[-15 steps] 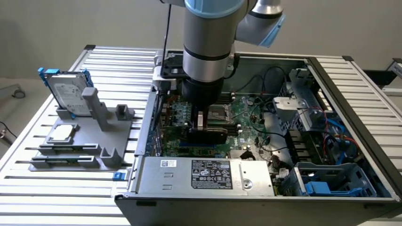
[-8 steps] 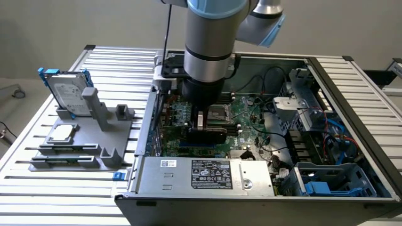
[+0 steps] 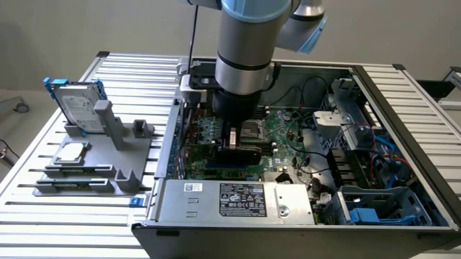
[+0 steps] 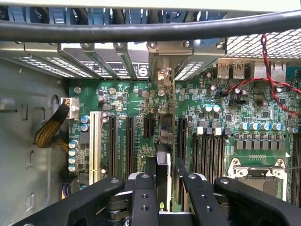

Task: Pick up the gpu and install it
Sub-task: 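Insert the gpu into the slot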

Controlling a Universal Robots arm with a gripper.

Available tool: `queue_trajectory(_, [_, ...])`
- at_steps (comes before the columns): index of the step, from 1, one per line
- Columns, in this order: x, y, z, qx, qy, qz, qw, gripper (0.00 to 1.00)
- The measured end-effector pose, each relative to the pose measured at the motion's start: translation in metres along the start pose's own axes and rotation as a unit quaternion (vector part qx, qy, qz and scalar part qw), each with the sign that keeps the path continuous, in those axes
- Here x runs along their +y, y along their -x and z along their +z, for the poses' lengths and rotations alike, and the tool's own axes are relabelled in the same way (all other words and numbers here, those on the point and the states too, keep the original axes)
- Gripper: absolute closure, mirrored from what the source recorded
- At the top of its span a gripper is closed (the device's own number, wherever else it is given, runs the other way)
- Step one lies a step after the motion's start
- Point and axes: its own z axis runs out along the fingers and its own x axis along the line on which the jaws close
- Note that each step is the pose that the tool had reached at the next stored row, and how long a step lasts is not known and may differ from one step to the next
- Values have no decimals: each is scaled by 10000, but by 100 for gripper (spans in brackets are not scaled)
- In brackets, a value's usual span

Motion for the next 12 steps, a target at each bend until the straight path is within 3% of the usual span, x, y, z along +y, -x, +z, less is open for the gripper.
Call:
queue_trajectory(8, [-2, -28, 7, -10, 23, -1, 10000, 73])
queue_trajectory(12, [-1, -30, 7, -15, 50, -1, 10000, 73])
